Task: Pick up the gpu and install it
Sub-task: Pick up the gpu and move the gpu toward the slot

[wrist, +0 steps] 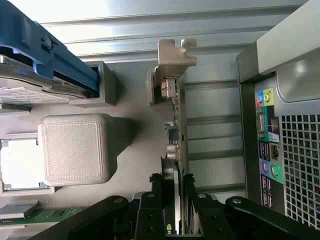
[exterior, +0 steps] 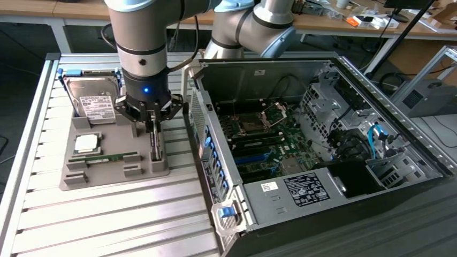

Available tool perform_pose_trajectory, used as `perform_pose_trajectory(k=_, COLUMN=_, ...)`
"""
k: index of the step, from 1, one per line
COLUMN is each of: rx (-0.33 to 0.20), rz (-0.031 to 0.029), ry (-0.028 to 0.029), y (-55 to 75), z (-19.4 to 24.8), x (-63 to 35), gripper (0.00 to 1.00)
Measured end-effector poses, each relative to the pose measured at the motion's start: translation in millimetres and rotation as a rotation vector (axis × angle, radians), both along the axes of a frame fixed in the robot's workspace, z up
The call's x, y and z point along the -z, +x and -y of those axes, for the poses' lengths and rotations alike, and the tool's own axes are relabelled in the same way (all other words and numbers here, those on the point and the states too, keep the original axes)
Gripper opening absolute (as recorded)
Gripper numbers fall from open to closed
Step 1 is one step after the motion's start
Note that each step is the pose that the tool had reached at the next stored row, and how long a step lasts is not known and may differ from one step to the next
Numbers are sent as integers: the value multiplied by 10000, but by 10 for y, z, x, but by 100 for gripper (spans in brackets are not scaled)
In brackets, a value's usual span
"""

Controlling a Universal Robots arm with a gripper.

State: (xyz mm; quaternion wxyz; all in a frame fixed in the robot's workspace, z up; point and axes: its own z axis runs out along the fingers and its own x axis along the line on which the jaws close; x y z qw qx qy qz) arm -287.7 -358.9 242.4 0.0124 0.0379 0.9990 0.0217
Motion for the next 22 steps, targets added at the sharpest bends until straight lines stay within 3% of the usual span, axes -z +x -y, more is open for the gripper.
perform_pose_trajectory(k=22, rx=0, rz=0, ry=0, y=0, z=0, x=-118, gripper=27)
